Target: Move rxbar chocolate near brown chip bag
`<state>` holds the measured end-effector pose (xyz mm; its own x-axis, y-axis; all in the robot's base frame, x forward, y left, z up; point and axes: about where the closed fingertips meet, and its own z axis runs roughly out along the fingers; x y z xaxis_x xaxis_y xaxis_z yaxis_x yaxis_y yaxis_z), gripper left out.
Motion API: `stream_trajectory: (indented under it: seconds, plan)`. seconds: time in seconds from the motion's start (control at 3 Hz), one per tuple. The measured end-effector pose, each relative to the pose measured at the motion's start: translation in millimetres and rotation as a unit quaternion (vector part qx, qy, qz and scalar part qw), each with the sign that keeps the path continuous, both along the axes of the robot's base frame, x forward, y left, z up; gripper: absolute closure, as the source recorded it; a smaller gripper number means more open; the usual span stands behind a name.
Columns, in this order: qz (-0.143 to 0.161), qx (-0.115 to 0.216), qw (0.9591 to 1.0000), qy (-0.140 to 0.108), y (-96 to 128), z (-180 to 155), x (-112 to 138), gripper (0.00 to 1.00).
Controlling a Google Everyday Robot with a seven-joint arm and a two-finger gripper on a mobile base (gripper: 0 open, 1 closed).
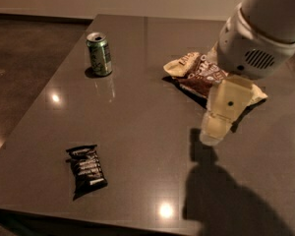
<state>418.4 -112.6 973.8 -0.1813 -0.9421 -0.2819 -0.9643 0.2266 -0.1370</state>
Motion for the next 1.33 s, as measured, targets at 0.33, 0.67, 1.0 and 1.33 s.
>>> stream_trajectory:
  seconds: [0.33, 0.67, 1.0, 1.33]
  plan:
    - [-0.013, -0.006, 0.9999, 0.008, 39, -16, -28, 0.00]
    - [-0.037, -0.016, 0.9990, 0.019, 76, -36, -48, 0.00]
    - [-0.062, -0.019, 0.9973, 0.033, 112, -53, -59, 0.00]
    - [-0.090, -0.019, 0.9948, 0.044, 146, -65, -64, 0.00]
